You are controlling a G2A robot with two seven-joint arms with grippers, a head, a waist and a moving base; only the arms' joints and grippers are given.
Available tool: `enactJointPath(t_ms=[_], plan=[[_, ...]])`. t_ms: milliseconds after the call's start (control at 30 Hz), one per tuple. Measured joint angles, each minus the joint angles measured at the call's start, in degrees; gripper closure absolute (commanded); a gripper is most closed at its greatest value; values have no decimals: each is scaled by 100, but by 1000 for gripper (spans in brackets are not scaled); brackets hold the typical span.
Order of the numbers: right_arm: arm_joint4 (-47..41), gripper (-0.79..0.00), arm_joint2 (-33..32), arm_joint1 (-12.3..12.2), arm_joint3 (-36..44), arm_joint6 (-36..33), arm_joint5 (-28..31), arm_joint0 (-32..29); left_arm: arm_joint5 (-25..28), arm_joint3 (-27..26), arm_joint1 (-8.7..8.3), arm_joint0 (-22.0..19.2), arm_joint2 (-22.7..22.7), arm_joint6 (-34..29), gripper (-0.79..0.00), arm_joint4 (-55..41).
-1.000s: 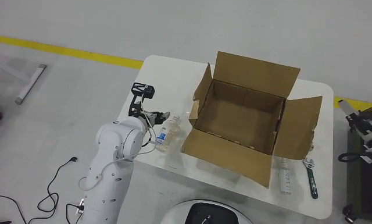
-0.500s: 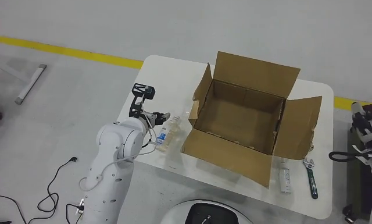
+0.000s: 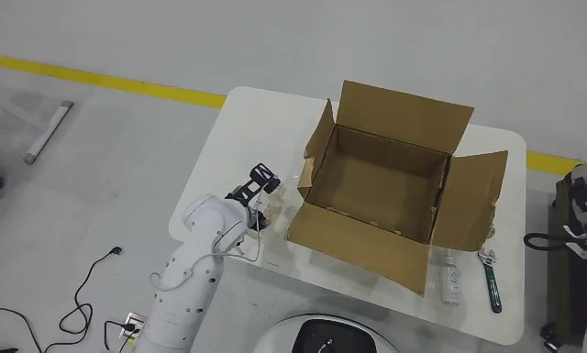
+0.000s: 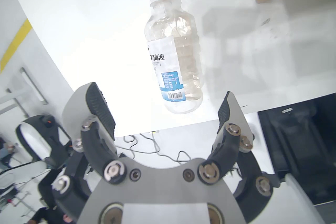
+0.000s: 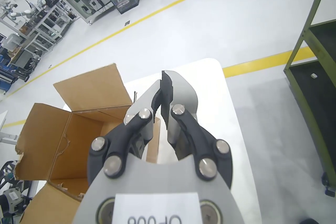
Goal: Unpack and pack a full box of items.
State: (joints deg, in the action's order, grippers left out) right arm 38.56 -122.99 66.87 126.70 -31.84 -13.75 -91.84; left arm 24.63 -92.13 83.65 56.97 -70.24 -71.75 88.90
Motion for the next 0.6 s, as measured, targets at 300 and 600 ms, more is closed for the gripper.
enactJointPath(t_ms=[300,600], plan=[[84,0,158,-9,-24,-81,-107,18,-26,-8,2,4,-7,2,-785,-38],[184,0,259,-25,-55,-149,-124,54,-146,833,30,-260,200,397,-785,-237]])
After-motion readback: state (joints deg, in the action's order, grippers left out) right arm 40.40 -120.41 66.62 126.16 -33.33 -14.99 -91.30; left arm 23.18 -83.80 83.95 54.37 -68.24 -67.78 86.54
